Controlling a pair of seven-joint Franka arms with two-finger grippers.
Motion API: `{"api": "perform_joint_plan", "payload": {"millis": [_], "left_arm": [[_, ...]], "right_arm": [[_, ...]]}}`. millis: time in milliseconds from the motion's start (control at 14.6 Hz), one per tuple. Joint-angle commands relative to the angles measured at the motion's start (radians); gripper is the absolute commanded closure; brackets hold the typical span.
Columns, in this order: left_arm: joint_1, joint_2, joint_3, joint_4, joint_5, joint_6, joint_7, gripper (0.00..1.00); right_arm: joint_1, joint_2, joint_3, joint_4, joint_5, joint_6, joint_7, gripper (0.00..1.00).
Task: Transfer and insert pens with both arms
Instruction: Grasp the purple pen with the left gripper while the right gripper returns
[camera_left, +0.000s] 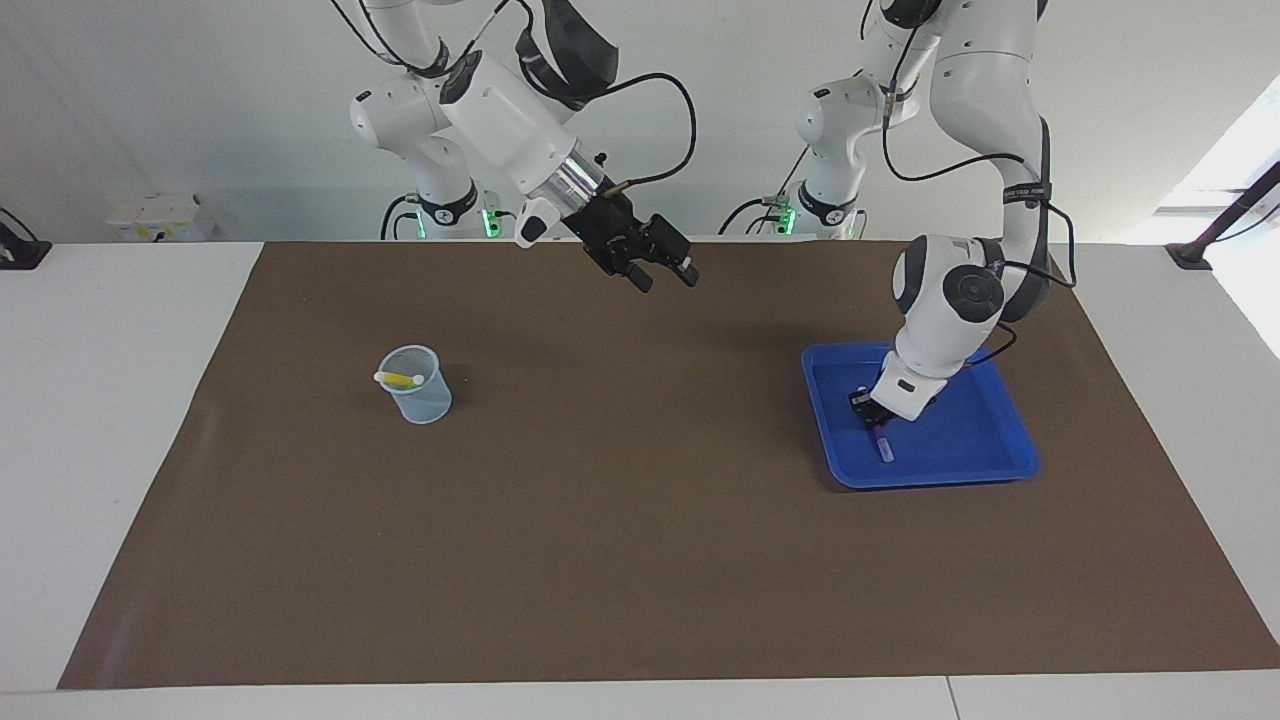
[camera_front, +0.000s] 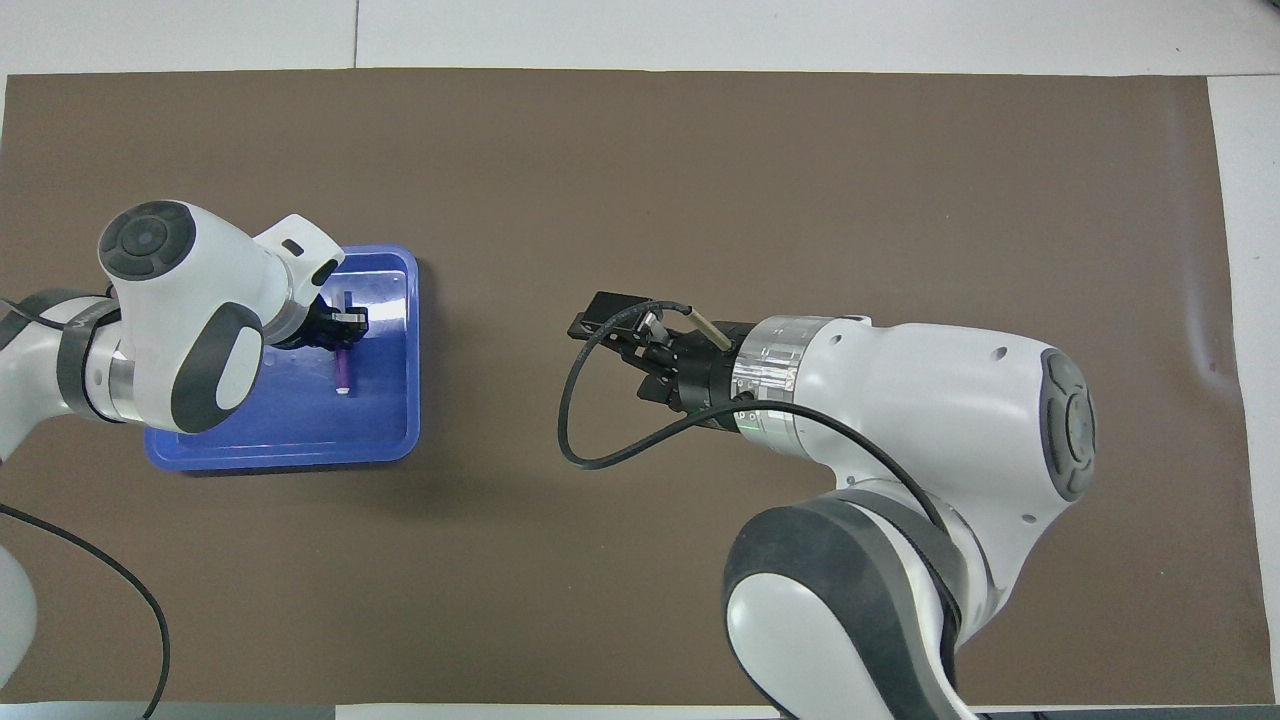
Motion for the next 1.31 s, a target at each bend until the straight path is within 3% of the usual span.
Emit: {"api": "perform_joint_plan", "payload": {"millis": [0,481,756,962,1237], "left_arm": [[0.015,0.016,-0.006,0.093,-0.043,-0.117,-0.012,1.00],[0.038,-0.005,-0.004,0.280,-0.313,-0.417,-0.094,1.00],[0.035,-0.054,-0.009,0.274,-0.497,-0.457,-0.327,1.00],[0.026,-0.064,-0.050,0.265,-0.574,-0.466,-0.552,1.00],[0.023,-0.064,-0.119,0.257,-0.660,-0.461,-0.845,1.00]], "right_arm": [[0.005,-0.008,-0.002,-0.014,0.025,0.016,0.005,0.00],[0.005,-0.008,-0.001,-0.020,0.028,0.039,-0.004,0.00],[0.023,-0.007,-0.001,-0.027,0.049,0.100,-0.011,0.00],[0.101,0.016,0.001,-0.066,0.152,0.291,-0.065,0.00],[0.117,0.032,0.001,-0.070,0.299,0.307,-0.194,0.00]]}}
